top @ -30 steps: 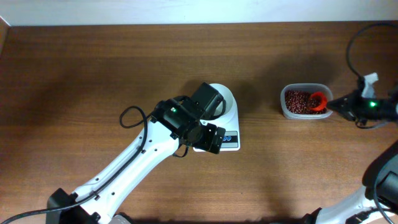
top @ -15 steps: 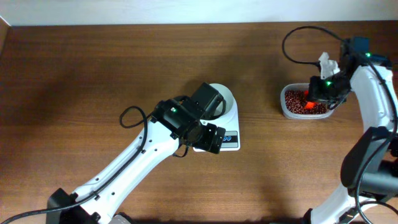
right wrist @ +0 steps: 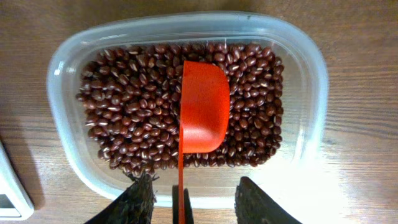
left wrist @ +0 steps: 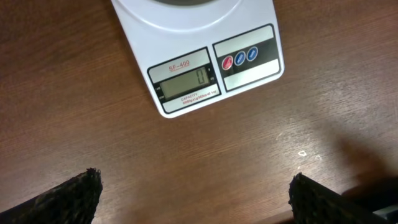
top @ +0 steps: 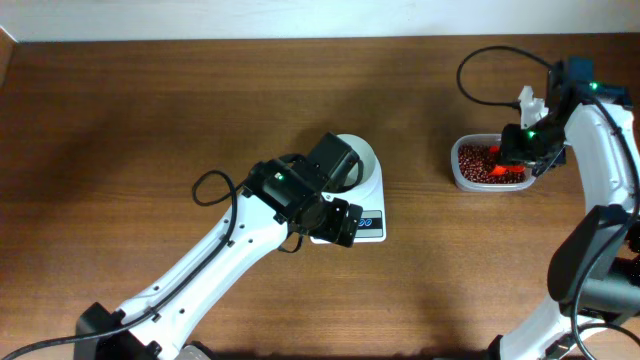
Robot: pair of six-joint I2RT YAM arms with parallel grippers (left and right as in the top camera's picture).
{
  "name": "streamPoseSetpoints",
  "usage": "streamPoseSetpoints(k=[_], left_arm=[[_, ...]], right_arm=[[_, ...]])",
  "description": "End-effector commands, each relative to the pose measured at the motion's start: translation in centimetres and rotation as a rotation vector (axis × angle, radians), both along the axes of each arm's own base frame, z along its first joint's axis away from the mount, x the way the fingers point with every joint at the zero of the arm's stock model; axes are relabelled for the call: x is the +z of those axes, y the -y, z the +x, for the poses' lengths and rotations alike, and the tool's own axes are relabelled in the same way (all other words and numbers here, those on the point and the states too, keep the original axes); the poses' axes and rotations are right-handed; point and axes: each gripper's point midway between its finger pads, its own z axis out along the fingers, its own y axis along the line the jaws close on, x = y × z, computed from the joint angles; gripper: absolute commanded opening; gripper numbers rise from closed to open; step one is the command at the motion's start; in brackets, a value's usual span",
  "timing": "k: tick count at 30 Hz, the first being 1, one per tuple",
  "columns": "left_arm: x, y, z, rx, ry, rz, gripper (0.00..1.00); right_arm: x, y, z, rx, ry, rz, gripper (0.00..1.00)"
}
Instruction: Scoop item into bowl and weigh 50g on scale
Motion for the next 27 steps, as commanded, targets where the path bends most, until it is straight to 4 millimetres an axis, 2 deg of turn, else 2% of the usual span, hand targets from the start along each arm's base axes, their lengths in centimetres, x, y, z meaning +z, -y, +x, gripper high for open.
streamPoseSetpoints(k=[1,2,4,10,11,13,15,16,18,20,23,24,25,26,27], left_arm=[[0.5,0.1,-0.3,-0.014,0.009,-0.014,0.99],[0.5,0.1,-0.3,-0.014,0.01,-0.014,0.99],[0.5,0.1,-0.3,-0.014,0.009,-0.014,0.99],[0.5,0.0,-0.2,-0.012,0.009,-0.014,0.99],[0.5,0.0,-0.2,-0.012,0.009,-0.014,0.99],[0.5,0.0,-0.2,-0.012,0.009,-0.014,0.99],[0.5,0.0,-0.2,-0.012,0.009,-0.014,0.99],[0.5,0.0,-0.2,-0.012,0.009,-0.014,0.99],[0.5,0.0,-0.2,-0.012,0.009,-0.014,0.99],[0.5,0.0,-0.2,-0.012,0.009,-0.014,0.99],[0.5,0.0,-0.2,-0.012,0.009,-0.014,0.99],[0.5,0.0,-0.2,-0.012,0.009,-0.014,0.99],[0.5,0.0,-0.2,-0.012,0.009,-0.014,0.99],[0.5,0.0,-0.2,-0.012,0.009,-0.014,0.99],[0.5,0.0,-0.2,-0.012,0.009,-0.014,0.99]], right_arm=[[6.6,0.3,0.1,-0.029,0.13,-0.043,0.51],[7.6,0.7,-0.9,-0.069,0.131,-0.074,0.52],[7.0,0.5,-2.1,-0.092,0.105,-0.066,0.52],[-1.1,0.3,-4.4,-0.144,0.005,-0.056,0.51],[-1.9,0.3,-4.4,-0.148,0.007,-0.06,0.51],[-2.5,0.6,-4.0,-0.15,0.028,-0.076,0.5],[-2.3,1.0,-3.1,-0.153,0.067,-0.09,0.43],[-2.4,1.0,-3.2,-0.153,0.064,-0.091,0.39],[-2.5,1.3,-3.9,-0.172,0.035,-0.109,0.4],[-1.4,1.9,-4.0,-0.198,0.05,-0.138,0.48],[4.0,1.9,-3.6,-0.217,0.205,-0.152,0.51],[6.3,2.3,-4.2,-0.242,0.269,-0.157,0.52],[7.7,2.9,-5.0,-0.295,0.305,-0.159,0.52],[8.6,4.1,-6.3,-0.37,0.329,-0.158,0.52],[8.7,4.8,-7.3,-0.43,0.338,-0.147,0.52]])
